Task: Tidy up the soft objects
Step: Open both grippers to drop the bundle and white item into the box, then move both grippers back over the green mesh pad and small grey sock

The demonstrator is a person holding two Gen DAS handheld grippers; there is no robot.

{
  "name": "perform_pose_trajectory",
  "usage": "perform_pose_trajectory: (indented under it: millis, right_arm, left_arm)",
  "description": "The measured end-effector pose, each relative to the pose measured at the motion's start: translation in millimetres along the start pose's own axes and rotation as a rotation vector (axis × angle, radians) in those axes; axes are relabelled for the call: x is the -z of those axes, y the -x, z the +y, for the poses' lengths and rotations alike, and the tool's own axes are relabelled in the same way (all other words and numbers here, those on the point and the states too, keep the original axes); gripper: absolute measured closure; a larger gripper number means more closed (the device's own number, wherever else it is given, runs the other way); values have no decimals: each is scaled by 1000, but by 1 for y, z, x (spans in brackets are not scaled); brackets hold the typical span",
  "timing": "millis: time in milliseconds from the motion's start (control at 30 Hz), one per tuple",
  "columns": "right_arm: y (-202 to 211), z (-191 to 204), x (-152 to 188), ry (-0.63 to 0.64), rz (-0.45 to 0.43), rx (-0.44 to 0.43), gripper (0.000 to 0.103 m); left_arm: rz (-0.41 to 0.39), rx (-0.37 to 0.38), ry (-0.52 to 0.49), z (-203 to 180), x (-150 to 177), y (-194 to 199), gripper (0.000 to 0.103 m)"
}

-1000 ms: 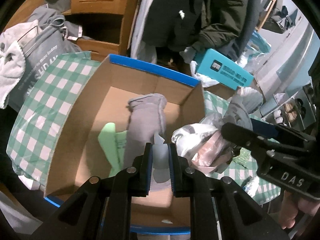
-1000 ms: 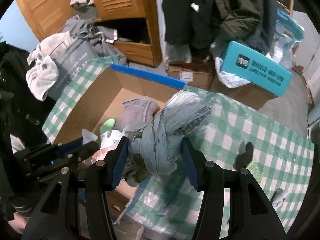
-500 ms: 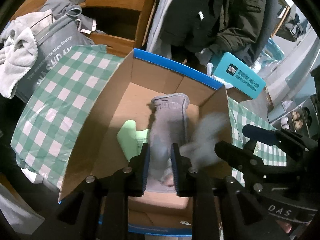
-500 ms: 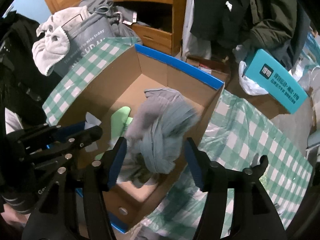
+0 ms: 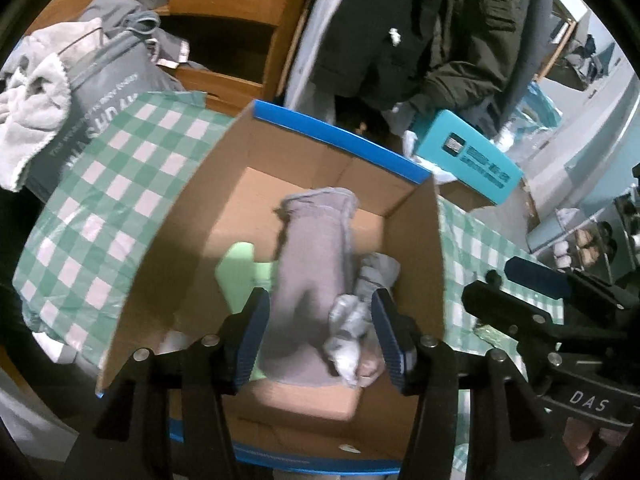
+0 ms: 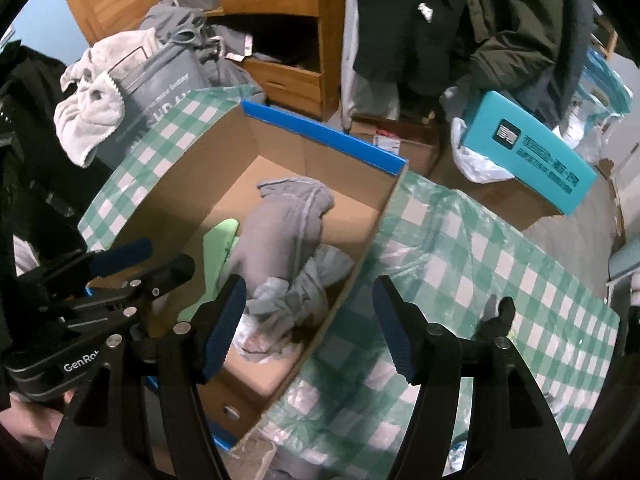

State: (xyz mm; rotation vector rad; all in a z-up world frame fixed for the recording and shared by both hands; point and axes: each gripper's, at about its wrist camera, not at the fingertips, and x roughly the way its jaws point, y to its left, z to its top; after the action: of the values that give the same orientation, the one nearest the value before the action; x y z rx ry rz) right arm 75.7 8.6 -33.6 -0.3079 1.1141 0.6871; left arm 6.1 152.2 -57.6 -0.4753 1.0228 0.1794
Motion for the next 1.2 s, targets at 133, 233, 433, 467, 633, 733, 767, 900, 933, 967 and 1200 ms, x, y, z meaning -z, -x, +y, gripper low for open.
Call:
perform_pose_trajectory:
  millis: [133,233,433,467,633,733,767,900,933,967,1200]
  right_arm:
    - [6,-10,9,-22,-5,10,38]
    - [9,-18,15,-37,-3,18,38]
    - [19,-33,27,-68,-6,29,38]
    - [21,-36,28,-74,-9,31,38]
    - [31,-46,37,-88,-22,42,38]
    - [35,-56,43,-107,-26,47,38]
    - [37,-59,45,-113,-26,51,38]
    - [42,-74,54,-137,-27,66,38]
    - [43,-79,56,-146,-28,67,38]
    - [44,-84,59,-156,-29,67,38]
    - [47,-117,81,-221,-20,92,38]
  left_arm:
    - [-1,19,-40,-17,3,1,49]
    - [1,35,-72,-30,5,1,49]
    - [14,48,-111,-50,9,-2,49]
    - [17,50,-115,-53,9,-2,49]
    - [30,65,-144,-69,14,-5,49]
    - [40,69,-170,-80,18,-9,49]
    - [45,69,-178,-84,19,-10,49]
    - [65,76,-202,-96,24,-17,49]
    - [70,79,-205,-98,25,-18,49]
    - [75,81,-208,-101,27,-20,49]
    - [106,87,-244,-124,37,-30,49]
